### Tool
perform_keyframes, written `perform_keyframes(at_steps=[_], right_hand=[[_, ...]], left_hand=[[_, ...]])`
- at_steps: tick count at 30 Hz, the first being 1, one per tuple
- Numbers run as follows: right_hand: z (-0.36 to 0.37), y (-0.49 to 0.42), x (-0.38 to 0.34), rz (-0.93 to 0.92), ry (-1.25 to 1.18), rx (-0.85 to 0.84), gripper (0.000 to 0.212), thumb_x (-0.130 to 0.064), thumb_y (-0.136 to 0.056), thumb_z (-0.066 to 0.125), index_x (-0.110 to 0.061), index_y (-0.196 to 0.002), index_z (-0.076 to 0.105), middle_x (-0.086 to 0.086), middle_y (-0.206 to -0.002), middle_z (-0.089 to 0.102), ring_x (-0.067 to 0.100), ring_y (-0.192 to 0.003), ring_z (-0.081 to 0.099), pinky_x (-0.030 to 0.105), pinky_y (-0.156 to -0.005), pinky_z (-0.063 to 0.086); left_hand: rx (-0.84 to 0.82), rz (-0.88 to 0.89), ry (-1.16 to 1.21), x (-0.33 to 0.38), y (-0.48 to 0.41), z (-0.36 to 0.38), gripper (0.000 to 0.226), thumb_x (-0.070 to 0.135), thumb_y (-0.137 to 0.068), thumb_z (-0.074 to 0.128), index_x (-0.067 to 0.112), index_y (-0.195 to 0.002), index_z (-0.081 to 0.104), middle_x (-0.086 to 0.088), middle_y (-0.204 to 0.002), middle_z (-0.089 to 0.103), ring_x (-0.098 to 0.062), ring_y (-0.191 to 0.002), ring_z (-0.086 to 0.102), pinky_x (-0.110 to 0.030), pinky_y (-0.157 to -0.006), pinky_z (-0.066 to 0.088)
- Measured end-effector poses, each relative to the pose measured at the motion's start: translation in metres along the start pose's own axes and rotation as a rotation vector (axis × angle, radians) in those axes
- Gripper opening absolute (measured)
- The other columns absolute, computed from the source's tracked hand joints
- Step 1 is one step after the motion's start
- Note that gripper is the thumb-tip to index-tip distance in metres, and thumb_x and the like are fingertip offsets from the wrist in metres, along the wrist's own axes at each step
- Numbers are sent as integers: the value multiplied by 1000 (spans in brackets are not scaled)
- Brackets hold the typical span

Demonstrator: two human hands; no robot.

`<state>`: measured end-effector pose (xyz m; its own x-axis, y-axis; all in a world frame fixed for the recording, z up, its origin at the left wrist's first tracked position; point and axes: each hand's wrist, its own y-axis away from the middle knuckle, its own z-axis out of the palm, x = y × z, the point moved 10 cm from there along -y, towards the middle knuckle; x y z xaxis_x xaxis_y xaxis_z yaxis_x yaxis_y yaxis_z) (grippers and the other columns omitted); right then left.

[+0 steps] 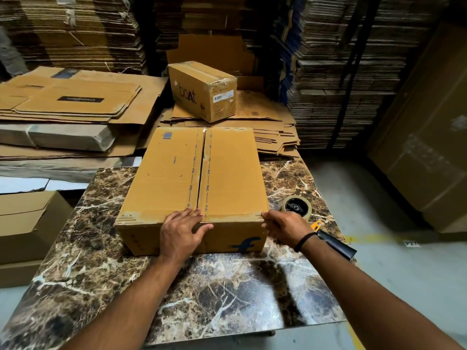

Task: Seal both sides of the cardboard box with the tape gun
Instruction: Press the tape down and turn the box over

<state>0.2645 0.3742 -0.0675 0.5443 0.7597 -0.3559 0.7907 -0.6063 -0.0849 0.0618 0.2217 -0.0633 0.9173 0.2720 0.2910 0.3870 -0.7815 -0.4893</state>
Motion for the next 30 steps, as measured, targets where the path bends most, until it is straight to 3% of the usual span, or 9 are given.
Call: perform_keyframes(at_steps=[2, 6, 8, 11, 12, 16, 21, 25, 30], right_hand=[[3, 0, -4, -46, -34, 107, 37, -44, -93, 46, -13, -105, 62, 8, -81, 70, 25, -67, 64, 34, -56, 54], [8, 0, -4, -89, -13, 219, 18, -23, -87, 64, -14, -102, 59, 13, -71, 69, 28, -55, 64, 38, -47, 55], [7, 2, -3, -94, -36, 217, 23, -34, -91, 57, -16, -105, 58, 11, -74, 70, 28, -57, 64, 35, -48, 55], [8, 4, -1, -119, -72, 199, 60, -65, -89, 29, -18, -114, 56, 11, -81, 70, 26, -64, 65, 37, -53, 57], [10, 3, 1, -113, -75, 191, 60, -67, -87, 29, -21, -115, 54, 11, -83, 70, 27, -66, 66, 39, -55, 58], [10, 3, -3, -115, -55, 253, 32, -50, -87, 49, -23, -104, 43, 12, -82, 72, 30, -64, 67, 39, -50, 56], [13, 2, 0, -96, -36, 186, 33, -35, -85, 67, -22, -106, 44, 13, -86, 71, 30, -72, 67, 35, -58, 52], [15, 0, 0, -52, -3, 193, 45, -35, -88, 63, -3, -119, 54, 17, -100, 71, 34, -87, 68, 38, -67, 53], [19, 2, 0, -64, 54, 64, 71, -63, -87, 42, -6, -128, 46, 15, -105, 68, 32, -91, 65, 38, -71, 54]], left_hand=[[-5, -7, -1, -1, 1, 1, 68, 71, -82, 35, 16, -94, 73, -1, -103, 71, -19, -102, 65, -39, -94, 42], [-2, -8, 3, 0, 0, 2, 65, 69, -82, 38, 15, -93, 73, -1, -103, 71, -19, -102, 65, -40, -93, 42], [14, 5, 13, 1, 0, 0, 63, 67, -81, 41, 14, -92, 74, -2, -101, 72, -19, -101, 65, -41, -92, 44], [20, 6, 18, 1, 1, -1, 64, 68, -82, 40, 14, -91, 74, -2, -101, 72, -20, -101, 65, -41, -92, 45], [20, 3, 16, 0, 1, -2, 64, 68, -82, 40, 14, -91, 73, -1, -101, 72, -19, -100, 66, -41, -92, 44], [24, 3, 22, 2, 1, -2, 60, 65, -81, 43, 14, -91, 73, -1, -100, 72, -19, -99, 66, -40, -92, 44], [15, 3, 19, 2, 0, -3, 56, 62, -79, 47, 14, -91, 73, -1, -100, 72, -19, -98, 66, -41, -91, 44], [-3, -4, 9, 2, 0, -2, 57, 63, -79, 44, 15, -93, 73, -1, -102, 71, -18, -99, 66, -42, -92, 44], [-10, 3, 5, 1, 1, -5, 47, 56, -77, 53, 17, -97, 72, 1, -105, 70, -17, -102, 65, -42, -94, 41]])
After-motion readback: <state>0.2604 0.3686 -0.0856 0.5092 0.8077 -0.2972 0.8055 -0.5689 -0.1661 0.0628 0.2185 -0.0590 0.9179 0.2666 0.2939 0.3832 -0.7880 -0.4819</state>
